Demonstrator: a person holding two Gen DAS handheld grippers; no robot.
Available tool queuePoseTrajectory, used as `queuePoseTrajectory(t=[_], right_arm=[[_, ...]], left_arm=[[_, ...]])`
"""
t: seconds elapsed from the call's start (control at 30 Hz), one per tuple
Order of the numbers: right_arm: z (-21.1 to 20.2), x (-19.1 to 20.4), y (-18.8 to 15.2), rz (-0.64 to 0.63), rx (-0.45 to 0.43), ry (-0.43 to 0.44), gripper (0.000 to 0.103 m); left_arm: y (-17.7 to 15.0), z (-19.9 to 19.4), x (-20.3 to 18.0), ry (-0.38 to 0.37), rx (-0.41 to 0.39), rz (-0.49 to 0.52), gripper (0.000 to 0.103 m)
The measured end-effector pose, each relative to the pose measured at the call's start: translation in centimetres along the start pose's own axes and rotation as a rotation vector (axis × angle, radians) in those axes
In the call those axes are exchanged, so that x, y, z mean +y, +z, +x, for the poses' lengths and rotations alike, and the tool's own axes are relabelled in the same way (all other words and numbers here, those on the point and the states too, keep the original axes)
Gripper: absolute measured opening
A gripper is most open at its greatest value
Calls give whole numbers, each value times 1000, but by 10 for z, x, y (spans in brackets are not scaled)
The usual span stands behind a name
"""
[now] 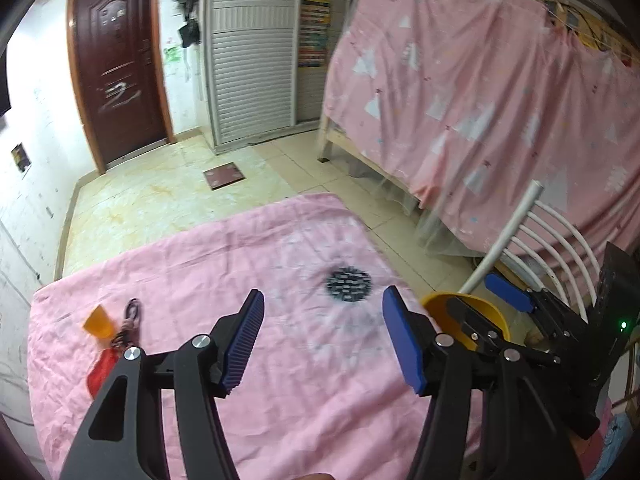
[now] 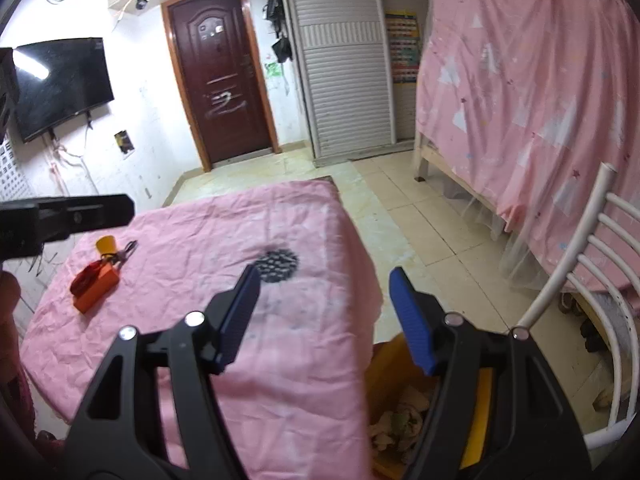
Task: Collect trash
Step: 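Move both tools back over the bed toward the yellow cup and cable, then grasp the yellow cup with the left tool while right grasps black cable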
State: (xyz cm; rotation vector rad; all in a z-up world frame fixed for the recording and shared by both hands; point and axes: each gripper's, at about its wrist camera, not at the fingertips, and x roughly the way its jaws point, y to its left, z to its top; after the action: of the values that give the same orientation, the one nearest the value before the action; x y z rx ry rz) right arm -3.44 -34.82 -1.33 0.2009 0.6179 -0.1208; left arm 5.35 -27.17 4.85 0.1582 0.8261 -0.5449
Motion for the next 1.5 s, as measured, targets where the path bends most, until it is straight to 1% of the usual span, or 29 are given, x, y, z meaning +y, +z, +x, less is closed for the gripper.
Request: queuePoseTrajectory(t=[0.3, 0.33, 0.37, 0.4, 0.6, 0.67, 0.77, 0.93, 1.07, 1.17, 1.3, 1.4, 1.5], right_arm=[[20, 46, 9, -72, 29, 50, 65], [22, 52, 10, -81, 31, 58, 66], [24, 58, 11, -89, 34, 65, 71], [27, 63, 13, -97, 36, 70, 73], [42, 96, 18, -153, 57, 105, 73], [46, 105, 19, -167, 64, 116, 73], [53, 118, 20, -190, 77, 128, 73], [66, 140, 18, -223, 101, 147, 75], [74, 153, 18, -242, 113, 160, 76], [79, 163, 19, -254, 121, 170, 79], [84, 175, 19, -271, 131, 179, 79], [88, 181, 19, -284, 140, 180, 79], [92, 185, 18, -290, 148, 180, 79]], left_arm=[[-5, -7, 65, 65, -8, -86, 55], [-4, -7, 71, 72, -7, -95, 55], [-5, -6, 79, 81, -6, -106, 55], [-5, -6, 86, 89, -6, -115, 55], [-8, -1, 129, 131, 4, -180, 55], [-10, -1, 140, 151, 3, -186, 55], [-9, 1, 159, 201, 7, -189, 55], [-10, 11, 192, 256, 40, -183, 55], [-12, 21, 211, 266, 61, -205, 55], [-15, 29, 220, 264, 79, -213, 55], [-19, 41, 229, 260, 101, -225, 55], [-20, 49, 234, 242, 113, -231, 55], [-19, 56, 236, 222, 126, -229, 49]])
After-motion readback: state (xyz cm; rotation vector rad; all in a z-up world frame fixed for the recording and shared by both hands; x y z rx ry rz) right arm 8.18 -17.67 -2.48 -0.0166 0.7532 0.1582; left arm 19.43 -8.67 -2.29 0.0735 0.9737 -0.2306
